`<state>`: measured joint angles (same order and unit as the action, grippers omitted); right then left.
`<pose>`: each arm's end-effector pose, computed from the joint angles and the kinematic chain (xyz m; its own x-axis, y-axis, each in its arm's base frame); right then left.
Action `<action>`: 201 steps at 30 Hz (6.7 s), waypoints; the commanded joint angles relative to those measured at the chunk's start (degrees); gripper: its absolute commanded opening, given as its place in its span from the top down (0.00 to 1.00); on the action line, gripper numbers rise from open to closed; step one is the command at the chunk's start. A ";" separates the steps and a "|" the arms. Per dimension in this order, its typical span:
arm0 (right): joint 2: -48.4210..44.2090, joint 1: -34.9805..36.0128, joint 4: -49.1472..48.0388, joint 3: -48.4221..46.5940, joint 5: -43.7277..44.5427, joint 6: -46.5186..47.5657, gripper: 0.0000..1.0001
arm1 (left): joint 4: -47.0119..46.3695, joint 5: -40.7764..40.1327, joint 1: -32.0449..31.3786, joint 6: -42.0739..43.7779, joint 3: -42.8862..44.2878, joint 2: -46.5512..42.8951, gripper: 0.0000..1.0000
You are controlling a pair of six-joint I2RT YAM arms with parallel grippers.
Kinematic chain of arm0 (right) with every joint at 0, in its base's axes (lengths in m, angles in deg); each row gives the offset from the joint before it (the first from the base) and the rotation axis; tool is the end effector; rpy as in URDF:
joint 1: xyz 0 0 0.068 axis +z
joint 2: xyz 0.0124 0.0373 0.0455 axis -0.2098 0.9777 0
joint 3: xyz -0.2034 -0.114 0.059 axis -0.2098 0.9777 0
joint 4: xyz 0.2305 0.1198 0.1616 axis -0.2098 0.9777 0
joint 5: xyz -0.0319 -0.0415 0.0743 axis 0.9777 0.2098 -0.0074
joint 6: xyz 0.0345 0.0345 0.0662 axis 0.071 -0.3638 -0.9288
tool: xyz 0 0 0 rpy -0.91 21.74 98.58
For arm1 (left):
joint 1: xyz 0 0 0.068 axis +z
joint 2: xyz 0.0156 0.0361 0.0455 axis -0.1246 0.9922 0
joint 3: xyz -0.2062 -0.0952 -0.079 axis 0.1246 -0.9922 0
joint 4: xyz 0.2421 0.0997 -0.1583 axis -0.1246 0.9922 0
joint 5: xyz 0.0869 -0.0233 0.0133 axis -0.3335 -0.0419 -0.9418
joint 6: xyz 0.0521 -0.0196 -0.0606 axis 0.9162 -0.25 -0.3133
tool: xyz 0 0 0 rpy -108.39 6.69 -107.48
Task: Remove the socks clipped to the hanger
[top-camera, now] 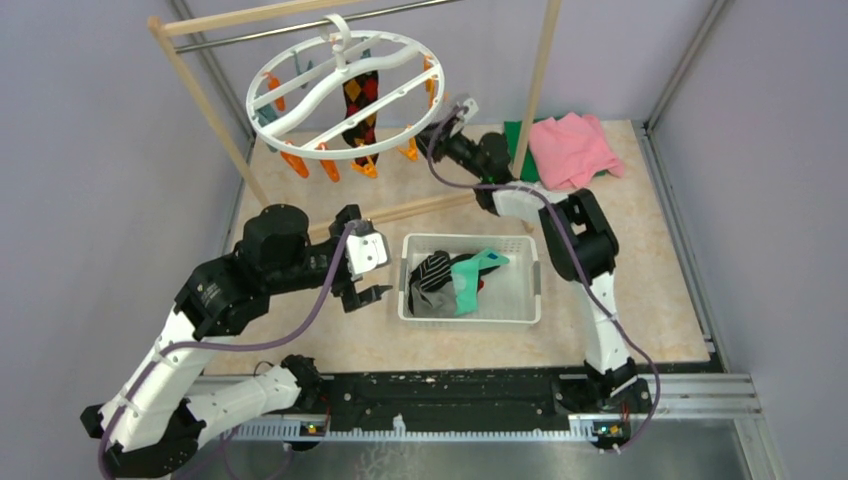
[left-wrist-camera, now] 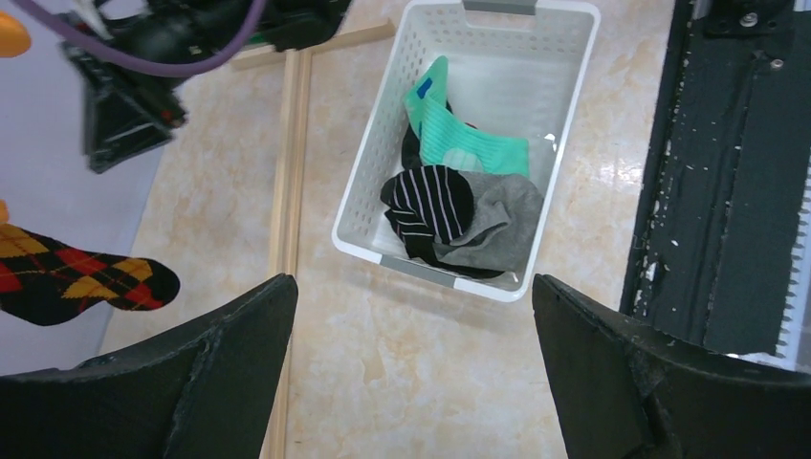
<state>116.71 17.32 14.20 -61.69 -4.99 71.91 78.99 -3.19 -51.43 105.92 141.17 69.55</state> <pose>0.4877 0.3121 0.2213 0.0891 0.3096 -0.9467 -0.8566 0.5087 0.0858 0.1469 -0.1743 0.4140 0.1543 0.5201 -0.8400 0.9076 0.2613 0.3285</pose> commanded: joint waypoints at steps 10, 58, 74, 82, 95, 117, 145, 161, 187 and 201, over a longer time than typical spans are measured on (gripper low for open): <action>-24.35 -1.48 -20.05 33.80 7.90 -3.72 0.18 | -17.57 -25.14 0.72 -0.68 1.38 -0.15 0.05; 14.36 -0.26 0.41 -21.46 -5.20 0.14 0.01 | -25.42 -31.16 1.03 7.90 2.43 -10.20 0.03; 18.32 1.33 -9.98 -30.38 -19.11 -9.14 0.32 | -24.23 -28.51 0.99 8.33 0.80 -9.57 0.03; -0.56 1.15 -9.05 -5.63 -14.22 -3.22 1.00 | -17.60 -22.87 1.03 3.52 2.28 -8.22 0.02; -32.77 -0.25 3.96 31.07 7.08 5.70 1.00 | -5.38 -2.60 1.03 -6.95 2.67 0.84 0.01; -71.41 14.58 18.03 58.38 16.44 5.86 1.00 | -11.34 5.84 1.12 -13.43 7.96 5.93 0.01; -66.84 29.90 4.29 54.29 5.60 -11.09 1.00 | -5.45 8.18 1.12 -2.68 0.07 1.60 0.12; -66.28 29.90 17.54 48.19 14.54 -7.90 0.50 | -14.45 -0.70 1.12 -0.36 -6.72 -5.11 1.00; -49.60 30.73 33.01 18.04 42.93 21.70 0.07 | -18.42 -1.80 1.12 1.76 -11.90 -8.63 1.00; -46.34 33.81 23.29 18.22 47.41 28.00 0.33 | -21.21 -3.05 1.11 1.85 -14.30 -8.19 1.00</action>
<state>69.45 50.52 42.70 -40.21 41.24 97.79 61.46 -5.95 -50.36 107.30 126.99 61.46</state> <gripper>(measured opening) 0.701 0.027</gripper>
